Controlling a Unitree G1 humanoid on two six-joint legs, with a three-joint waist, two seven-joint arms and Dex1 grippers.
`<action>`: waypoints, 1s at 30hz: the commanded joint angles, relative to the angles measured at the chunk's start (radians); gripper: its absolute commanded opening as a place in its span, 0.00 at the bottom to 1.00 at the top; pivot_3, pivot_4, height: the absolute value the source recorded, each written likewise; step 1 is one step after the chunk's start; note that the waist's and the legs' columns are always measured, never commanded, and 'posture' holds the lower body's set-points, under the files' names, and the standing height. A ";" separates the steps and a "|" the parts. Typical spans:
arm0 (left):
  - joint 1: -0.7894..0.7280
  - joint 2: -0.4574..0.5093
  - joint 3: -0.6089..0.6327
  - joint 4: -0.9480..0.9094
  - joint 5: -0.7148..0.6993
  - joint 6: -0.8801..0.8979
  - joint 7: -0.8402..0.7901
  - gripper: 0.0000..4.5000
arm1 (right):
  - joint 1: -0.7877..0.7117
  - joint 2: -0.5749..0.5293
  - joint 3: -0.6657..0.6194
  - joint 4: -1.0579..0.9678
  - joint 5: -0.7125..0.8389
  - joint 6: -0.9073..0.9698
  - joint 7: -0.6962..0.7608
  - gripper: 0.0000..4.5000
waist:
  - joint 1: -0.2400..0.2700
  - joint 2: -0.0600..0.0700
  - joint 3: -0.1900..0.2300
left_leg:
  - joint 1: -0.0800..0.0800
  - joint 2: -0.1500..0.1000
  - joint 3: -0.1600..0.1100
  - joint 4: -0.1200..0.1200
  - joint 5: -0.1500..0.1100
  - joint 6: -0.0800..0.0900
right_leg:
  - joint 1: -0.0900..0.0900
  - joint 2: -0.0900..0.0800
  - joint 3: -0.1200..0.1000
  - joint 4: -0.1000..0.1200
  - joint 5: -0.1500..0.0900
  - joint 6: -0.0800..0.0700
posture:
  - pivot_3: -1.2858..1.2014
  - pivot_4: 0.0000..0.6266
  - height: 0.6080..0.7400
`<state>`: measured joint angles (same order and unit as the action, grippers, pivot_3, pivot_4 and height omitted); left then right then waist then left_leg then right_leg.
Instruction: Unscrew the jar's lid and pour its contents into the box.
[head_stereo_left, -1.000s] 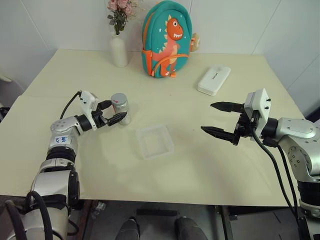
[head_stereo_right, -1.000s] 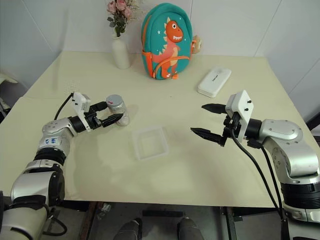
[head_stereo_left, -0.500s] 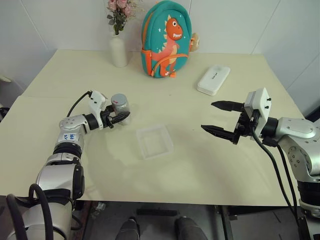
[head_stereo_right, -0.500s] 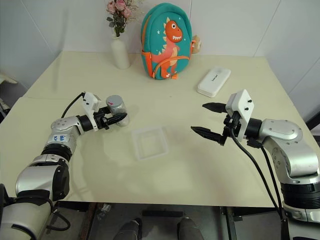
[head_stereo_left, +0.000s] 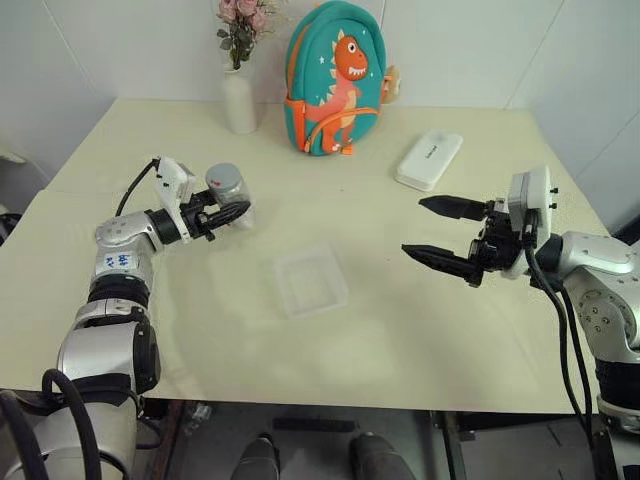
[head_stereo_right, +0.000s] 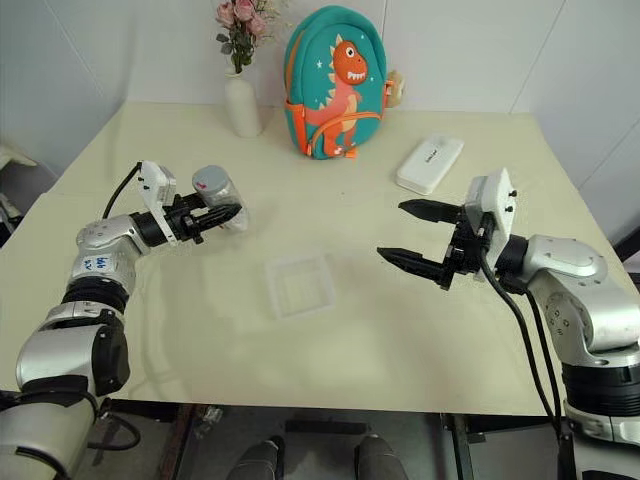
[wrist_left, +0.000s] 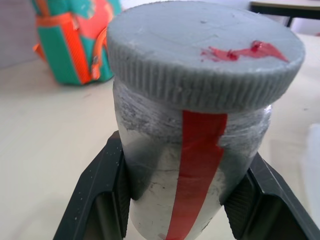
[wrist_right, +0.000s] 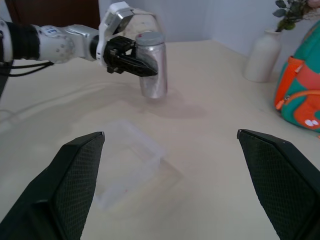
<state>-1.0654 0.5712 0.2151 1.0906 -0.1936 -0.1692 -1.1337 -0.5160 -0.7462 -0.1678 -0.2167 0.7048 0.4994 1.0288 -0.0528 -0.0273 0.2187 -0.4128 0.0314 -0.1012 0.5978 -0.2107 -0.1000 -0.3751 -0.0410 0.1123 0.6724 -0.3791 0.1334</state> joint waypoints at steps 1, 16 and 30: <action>0.016 0.033 -0.008 -0.171 -0.056 0.072 -0.107 0.44 | -0.022 0.025 -0.038 -0.041 0.074 0.010 0.005 1.00 | -0.003 0.000 0.000 | 0.000 0.000 0.000 0.000 0.000 0.000 | 0.000 0.000 0.000 0.000 0.000 0.000 | 0.52 0.24 1.00; 0.186 -0.005 -0.119 -0.819 -0.236 0.551 -0.169 0.44 | -0.247 0.184 0.116 -0.131 0.009 0.092 -0.251 1.00 | -0.004 0.000 0.000 | 0.001 0.000 -0.002 -0.001 0.003 -0.002 | 0.000 0.000 0.000 0.002 0.000 0.000 | 0.52 0.24 1.00; 0.228 -0.012 -0.176 -0.929 -0.252 0.614 -0.131 0.44 | -0.292 0.279 0.190 -0.249 0.036 0.283 -0.442 1.00 | -0.004 0.000 0.000 | 0.001 0.000 -0.002 -0.002 0.003 -0.002 | -0.001 0.000 0.000 0.001 0.000 0.000 | 0.52 0.24 1.00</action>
<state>-0.8333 0.5539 0.0338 0.2020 -0.4355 0.4597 -1.2704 -0.7810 -0.4765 0.0182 -0.4221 0.7331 0.7759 0.6030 -0.0571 -0.0270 0.2188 -0.4123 0.0317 -0.1031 0.5954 -0.2077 -0.1021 -0.3760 -0.0408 0.1124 0.6736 -0.3792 0.1330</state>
